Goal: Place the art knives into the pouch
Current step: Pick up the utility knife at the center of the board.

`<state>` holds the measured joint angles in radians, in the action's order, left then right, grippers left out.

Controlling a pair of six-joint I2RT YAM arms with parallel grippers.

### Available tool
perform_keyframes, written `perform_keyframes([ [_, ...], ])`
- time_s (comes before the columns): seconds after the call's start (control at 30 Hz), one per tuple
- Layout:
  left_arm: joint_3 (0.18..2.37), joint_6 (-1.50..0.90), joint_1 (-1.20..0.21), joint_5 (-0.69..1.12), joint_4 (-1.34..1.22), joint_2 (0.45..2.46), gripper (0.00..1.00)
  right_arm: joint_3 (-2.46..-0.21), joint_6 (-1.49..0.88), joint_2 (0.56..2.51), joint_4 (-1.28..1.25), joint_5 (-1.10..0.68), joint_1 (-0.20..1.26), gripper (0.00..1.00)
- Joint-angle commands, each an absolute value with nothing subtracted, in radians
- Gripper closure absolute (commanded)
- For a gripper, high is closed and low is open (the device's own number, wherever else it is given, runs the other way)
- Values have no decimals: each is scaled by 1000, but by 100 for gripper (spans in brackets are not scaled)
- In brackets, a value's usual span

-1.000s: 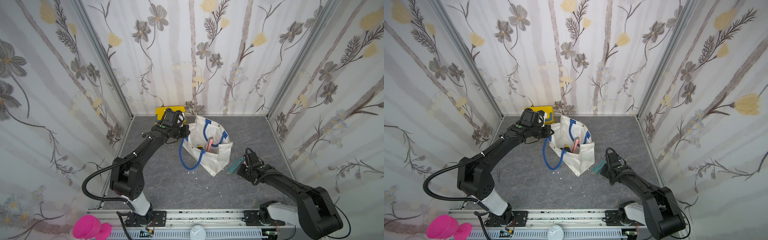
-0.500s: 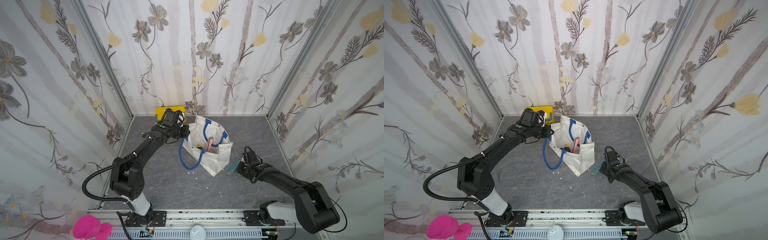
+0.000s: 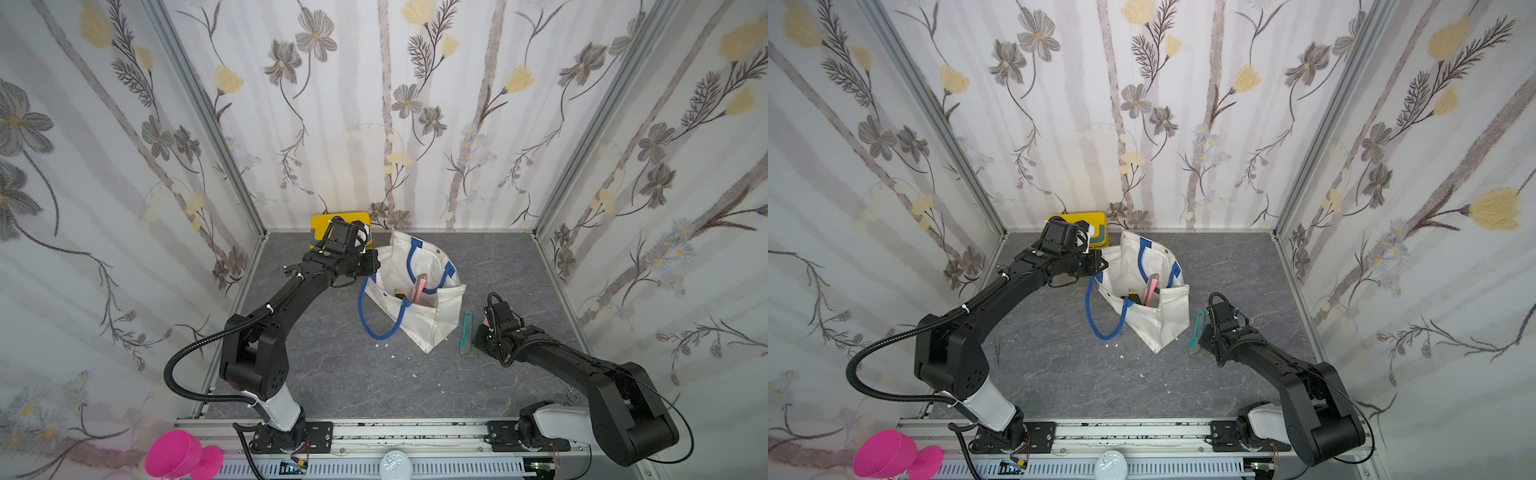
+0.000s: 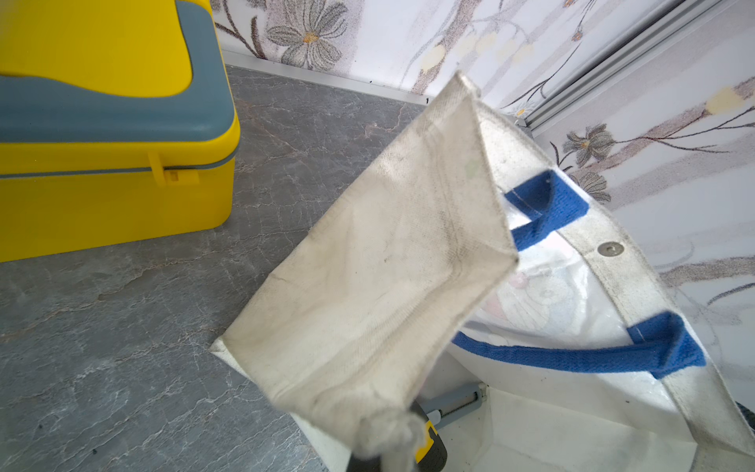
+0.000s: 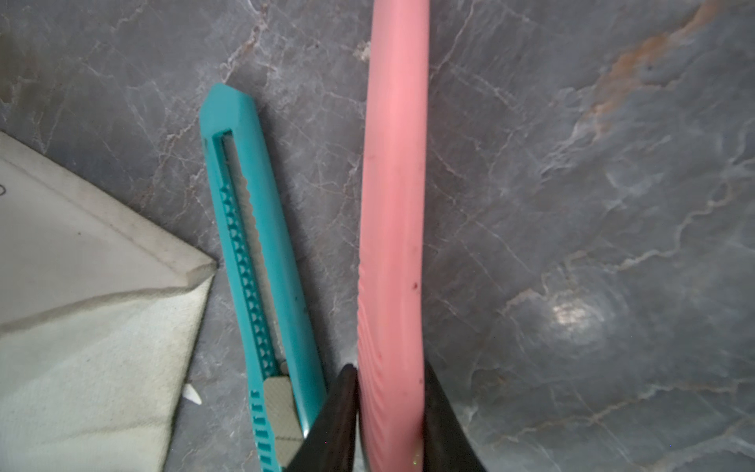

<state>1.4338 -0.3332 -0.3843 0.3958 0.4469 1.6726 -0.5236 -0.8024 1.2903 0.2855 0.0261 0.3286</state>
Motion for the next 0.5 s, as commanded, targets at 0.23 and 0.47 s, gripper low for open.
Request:
perform_keyframes([
  [0.23,1433,-330,-385,400,437,1669,100,-537,-794,1297,346,56,329,95],
  [0.47,1434,-330,-385,401,439,1672,100,-623,-769,1220,420,112,329,100],
])
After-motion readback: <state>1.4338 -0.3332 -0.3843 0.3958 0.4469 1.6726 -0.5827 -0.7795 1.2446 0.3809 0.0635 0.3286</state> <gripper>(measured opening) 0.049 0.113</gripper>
